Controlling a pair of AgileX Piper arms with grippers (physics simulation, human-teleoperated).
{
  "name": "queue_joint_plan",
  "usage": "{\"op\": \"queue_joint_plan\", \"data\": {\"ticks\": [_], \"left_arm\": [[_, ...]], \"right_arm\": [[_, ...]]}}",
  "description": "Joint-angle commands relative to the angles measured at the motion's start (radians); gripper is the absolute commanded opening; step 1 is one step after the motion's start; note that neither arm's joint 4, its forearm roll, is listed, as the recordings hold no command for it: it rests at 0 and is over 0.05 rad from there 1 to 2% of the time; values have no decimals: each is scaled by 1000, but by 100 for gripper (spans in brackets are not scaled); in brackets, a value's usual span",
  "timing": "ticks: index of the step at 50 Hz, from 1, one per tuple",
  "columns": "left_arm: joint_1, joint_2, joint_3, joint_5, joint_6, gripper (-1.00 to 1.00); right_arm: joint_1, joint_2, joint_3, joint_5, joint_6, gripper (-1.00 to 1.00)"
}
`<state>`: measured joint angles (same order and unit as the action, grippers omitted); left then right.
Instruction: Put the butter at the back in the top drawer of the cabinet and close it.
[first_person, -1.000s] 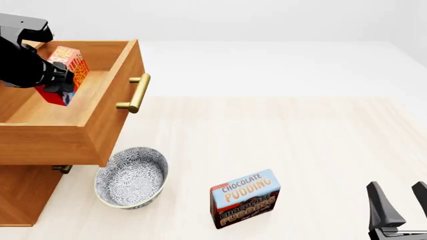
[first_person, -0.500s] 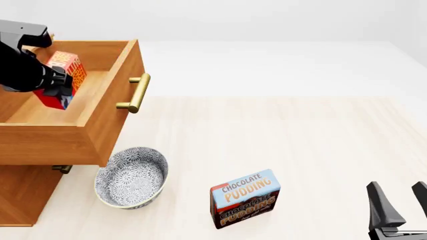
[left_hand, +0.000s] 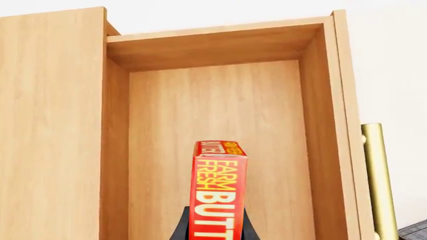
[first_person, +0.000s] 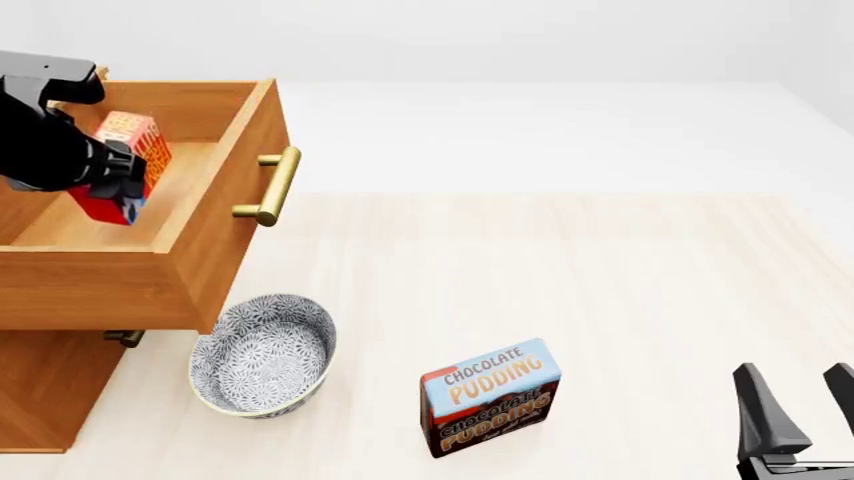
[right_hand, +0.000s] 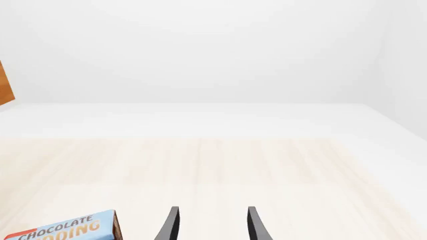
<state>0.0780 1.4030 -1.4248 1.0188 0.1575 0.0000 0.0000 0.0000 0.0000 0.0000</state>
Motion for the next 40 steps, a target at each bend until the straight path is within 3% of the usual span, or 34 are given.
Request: {"op": "queue_joint_plan", "data": {"ticks": [1,40], "left_arm": [[0,-6,-2,-11,7,-100],[1,-11,-14,-6,-8,-100]], "right_arm": [[0,0,0,0,0,100],[0,0,0,0,0,100]]}}
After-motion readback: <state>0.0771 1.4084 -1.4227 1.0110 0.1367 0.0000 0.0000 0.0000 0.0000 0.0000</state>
